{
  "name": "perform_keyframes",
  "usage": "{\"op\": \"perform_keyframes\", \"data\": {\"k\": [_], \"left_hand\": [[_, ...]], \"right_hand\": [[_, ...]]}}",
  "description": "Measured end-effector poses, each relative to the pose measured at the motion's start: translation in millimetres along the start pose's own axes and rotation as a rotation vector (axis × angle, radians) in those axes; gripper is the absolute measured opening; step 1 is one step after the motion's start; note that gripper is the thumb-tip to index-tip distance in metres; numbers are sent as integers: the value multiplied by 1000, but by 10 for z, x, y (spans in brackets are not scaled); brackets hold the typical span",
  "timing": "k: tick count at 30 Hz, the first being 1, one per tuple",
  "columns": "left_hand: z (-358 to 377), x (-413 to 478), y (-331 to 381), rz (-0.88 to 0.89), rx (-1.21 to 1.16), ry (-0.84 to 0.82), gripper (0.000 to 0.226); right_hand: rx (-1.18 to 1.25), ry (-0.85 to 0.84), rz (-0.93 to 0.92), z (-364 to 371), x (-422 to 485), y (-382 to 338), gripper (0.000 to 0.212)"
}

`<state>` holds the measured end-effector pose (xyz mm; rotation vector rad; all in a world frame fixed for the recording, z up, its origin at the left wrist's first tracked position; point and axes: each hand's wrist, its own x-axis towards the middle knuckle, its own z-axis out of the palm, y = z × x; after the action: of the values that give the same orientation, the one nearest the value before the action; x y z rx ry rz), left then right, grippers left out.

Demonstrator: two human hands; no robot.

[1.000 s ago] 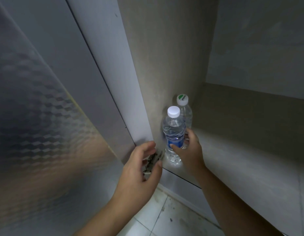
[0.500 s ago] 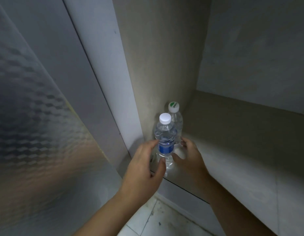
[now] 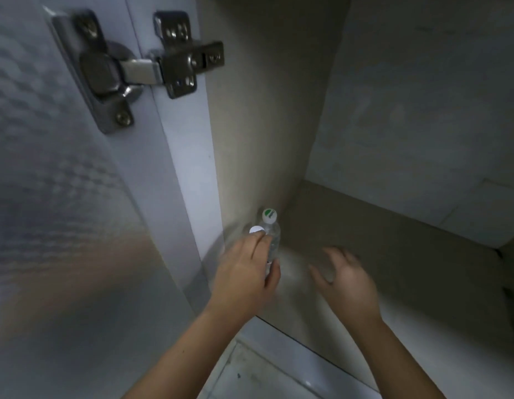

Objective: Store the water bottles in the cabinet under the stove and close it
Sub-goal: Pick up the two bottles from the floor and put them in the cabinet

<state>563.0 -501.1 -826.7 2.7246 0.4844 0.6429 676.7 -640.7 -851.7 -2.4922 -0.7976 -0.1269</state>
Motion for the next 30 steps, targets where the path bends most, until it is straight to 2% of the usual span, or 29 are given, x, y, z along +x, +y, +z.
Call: {"op": "perform_keyframes", "data": {"k": [5,10,17,22,26,30], "left_hand": [[-439,-77,170,-37,-15,-50,40],[-1259,-239,444,-56,-24,-49,33],[-2585,-392,908,-207,24,-123,38],[-3505,-507,1463,-265,-48,-148,34],[-4255,-574,1948,-295,-99,-114,34],[-4807,-496,2289,-275,-112,-149,37]], "right_hand": [[-134,-23,-47,-437,-2,-373,40],[-168,-99,-71,-1093,-184,-818,39],[-115,-211,-27,-2287,-663,-1474,37],[-31,-279,-65,-3311,-964,-1945,37],[-25,-237,-166,-4239,-1021,-2215,36],[-48,-108,-139,-5049,-1005,-2371,38]]}}
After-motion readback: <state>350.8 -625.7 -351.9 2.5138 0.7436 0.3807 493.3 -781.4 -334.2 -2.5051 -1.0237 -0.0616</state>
